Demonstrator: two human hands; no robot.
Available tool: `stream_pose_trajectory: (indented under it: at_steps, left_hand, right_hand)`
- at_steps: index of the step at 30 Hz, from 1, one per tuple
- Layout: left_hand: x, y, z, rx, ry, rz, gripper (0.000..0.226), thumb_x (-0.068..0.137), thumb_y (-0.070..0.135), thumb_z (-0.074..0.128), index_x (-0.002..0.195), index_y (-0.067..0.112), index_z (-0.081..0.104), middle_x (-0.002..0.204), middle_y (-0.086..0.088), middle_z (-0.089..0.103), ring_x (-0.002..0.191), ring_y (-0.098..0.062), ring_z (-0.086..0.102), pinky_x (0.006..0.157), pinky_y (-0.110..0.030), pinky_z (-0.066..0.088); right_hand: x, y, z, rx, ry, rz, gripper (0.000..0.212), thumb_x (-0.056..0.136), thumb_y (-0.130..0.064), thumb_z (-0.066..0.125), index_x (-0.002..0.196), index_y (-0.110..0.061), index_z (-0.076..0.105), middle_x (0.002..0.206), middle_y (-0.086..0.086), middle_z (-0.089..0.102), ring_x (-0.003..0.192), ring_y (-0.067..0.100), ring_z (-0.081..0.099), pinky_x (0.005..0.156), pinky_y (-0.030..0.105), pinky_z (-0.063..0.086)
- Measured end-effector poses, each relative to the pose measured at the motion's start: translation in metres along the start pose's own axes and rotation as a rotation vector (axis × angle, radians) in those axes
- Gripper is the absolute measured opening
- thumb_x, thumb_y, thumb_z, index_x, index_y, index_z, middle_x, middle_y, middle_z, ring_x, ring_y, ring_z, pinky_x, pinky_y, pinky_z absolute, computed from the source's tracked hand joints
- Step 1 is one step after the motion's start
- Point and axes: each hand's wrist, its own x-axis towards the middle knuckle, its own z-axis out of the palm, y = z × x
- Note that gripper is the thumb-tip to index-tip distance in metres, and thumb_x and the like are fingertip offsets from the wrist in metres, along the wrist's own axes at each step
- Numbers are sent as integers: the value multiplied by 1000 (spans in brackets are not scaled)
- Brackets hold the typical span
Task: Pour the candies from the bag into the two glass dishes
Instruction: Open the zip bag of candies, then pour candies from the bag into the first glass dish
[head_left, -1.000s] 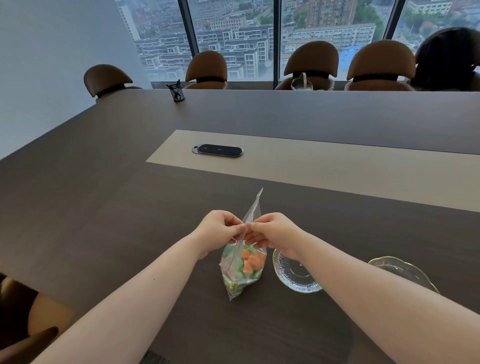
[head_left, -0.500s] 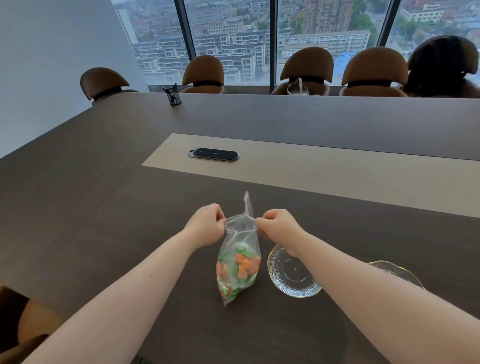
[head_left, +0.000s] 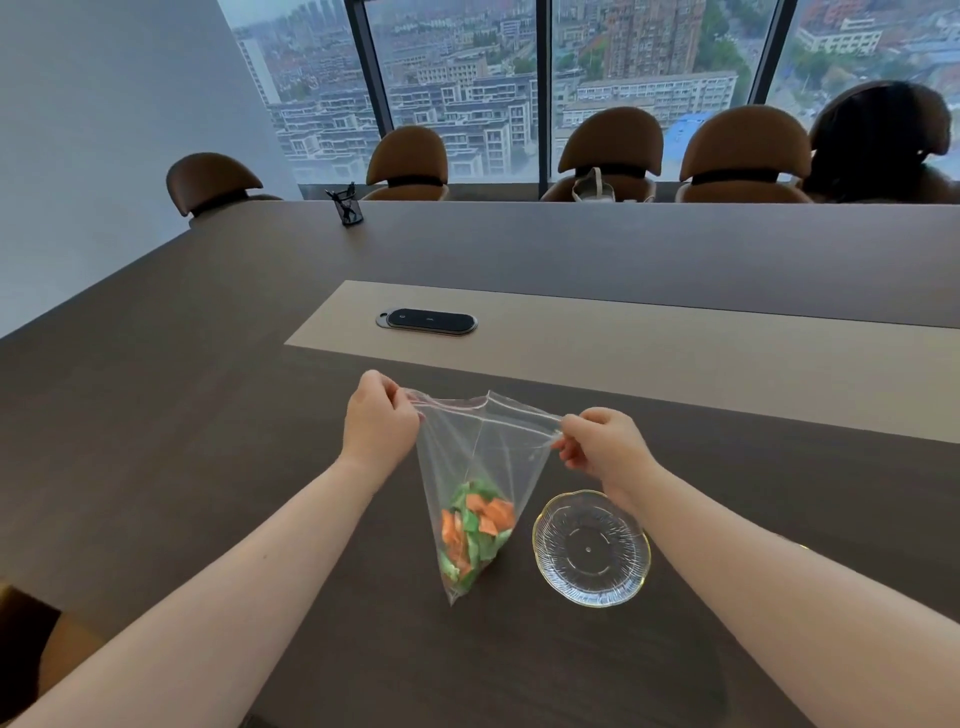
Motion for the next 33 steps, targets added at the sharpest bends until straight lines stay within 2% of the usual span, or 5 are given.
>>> stream_pose_trajectory:
  at_steps: [8, 16, 25, 29, 33]
  left_hand:
    - [-12, 63, 9, -417, -36, -13, 15, 93, 9, 43, 82, 15, 50, 83, -9, 65, 76, -18, 63, 83, -34, 53]
    - [-10, 107, 15, -840, -194, -23, 24, 95, 0, 40, 77, 9, 52, 74, -5, 60, 64, -9, 59, 69, -19, 53]
    - [-11, 95, 40, -1099, -324, -177, 24, 94, -1, 41, 76, 8, 55, 59, 0, 66, 55, -8, 64, 57, -16, 55]
    - [-11, 90, 49, -1142, -375, -202, 22, 94, 0, 41, 79, 6, 56, 60, -1, 66, 56, -8, 65, 57, -16, 55]
    - [-13, 97, 57, -1163, -434, -204, 21, 94, 0, 41, 80, 5, 55, 60, -1, 68, 57, -8, 66, 60, -16, 57]
  right_hand:
    - [8, 19, -36, 354, -37, 186, 34, 96, -33, 46, 92, -3, 63, 87, 15, 69, 85, 27, 65, 76, 36, 53]
    - [17, 52, -55, 352, -72, 430, 53, 93, -50, 44, 124, -9, 52, 126, 16, 57, 123, 35, 49, 99, 51, 45]
    - [8, 100, -72, 764, -97, 578, 79, 90, -66, 21, 118, 0, 56, 113, 21, 67, 89, 34, 71, 74, 50, 59]
    - [1, 108, -71, 816, -247, 493, 57, 96, -50, 36, 132, -9, 54, 135, 17, 57, 121, 34, 57, 106, 49, 42]
    - [-12, 95, -61, 813, -382, 442, 65, 73, -44, 73, 122, -4, 60, 114, 19, 66, 99, 35, 65, 90, 47, 52]
